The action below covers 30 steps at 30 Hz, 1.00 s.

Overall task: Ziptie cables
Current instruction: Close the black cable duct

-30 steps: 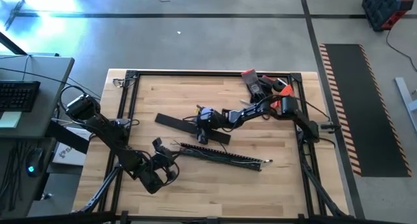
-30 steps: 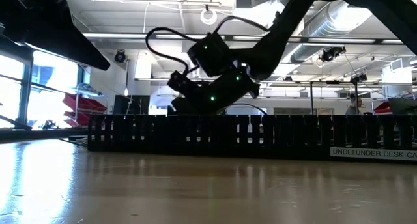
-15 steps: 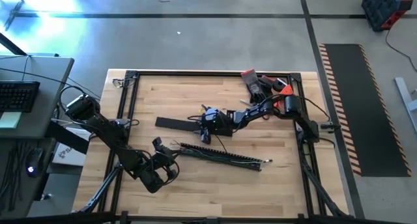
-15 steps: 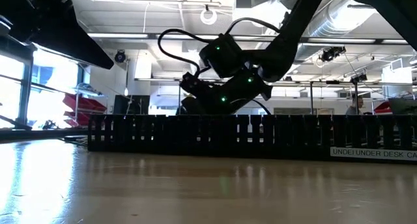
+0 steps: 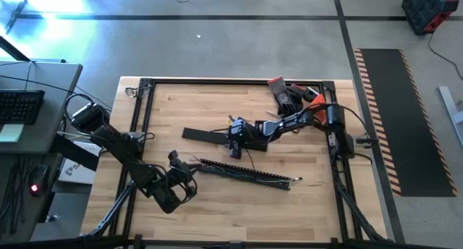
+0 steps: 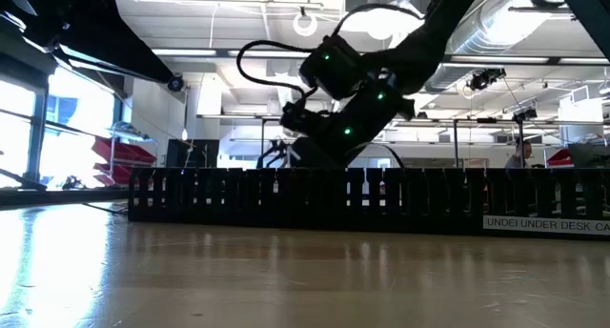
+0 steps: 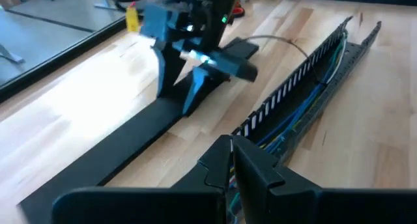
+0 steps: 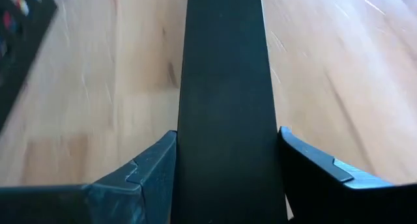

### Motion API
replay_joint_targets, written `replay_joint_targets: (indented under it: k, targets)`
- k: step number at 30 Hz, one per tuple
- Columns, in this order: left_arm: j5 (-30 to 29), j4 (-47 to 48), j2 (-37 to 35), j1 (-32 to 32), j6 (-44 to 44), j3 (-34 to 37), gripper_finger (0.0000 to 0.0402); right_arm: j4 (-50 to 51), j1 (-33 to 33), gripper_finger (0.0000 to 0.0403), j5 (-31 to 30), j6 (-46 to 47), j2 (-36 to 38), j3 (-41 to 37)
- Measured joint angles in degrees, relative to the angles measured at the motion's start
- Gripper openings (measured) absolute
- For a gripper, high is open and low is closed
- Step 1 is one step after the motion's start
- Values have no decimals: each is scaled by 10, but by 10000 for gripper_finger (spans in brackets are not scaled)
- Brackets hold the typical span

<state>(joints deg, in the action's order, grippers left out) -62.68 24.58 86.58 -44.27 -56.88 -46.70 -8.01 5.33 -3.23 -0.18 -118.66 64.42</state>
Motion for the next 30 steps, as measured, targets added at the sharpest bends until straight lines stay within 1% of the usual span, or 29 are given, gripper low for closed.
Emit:
replay_joint_targets:
  k: [3, 7, 10, 12, 15, 19, 21, 23, 26, 30]
  targets:
    - [-1, 5, 0, 0, 0, 0, 3, 23, -5, 210, -35, -12, 35, -18]
    - [-2, 8, 0, 0, 0, 0, 3, -19, 8, 210, -50, 8, 115, -99]
    - [-23, 9, 0, 0, 0, 0, 3, -34, 9, 210, -65, 33, 187, -158]
    - [-43, 9, -2, 0, 1, 0, 1, -20, -6, 210, -74, 53, 239, -186]
    - [-64, 8, -13, 0, 19, -2, 0, 32, -36, 210, -123, 80, 318, -211]
    - [-94, 7, -43, -6, 76, -20, 0, 129, -97, 210, -201, 126, 418, -205]
    - [-111, 3, -61, -10, 121, -37, 0, 164, -131, 210, -221, 151, 459, -191]
    - [-122, -5, -79, -16, 167, -48, 0, 186, -161, 210, -224, 174, 487, -175]
    - [-133, -48, -98, -25, 248, -58, 0, 204, -211, 210, -235, 205, 507, -151]
    - [-142, -131, -116, -39, 357, -61, 0, 229, -270, 210, -239, 255, 500, -115]
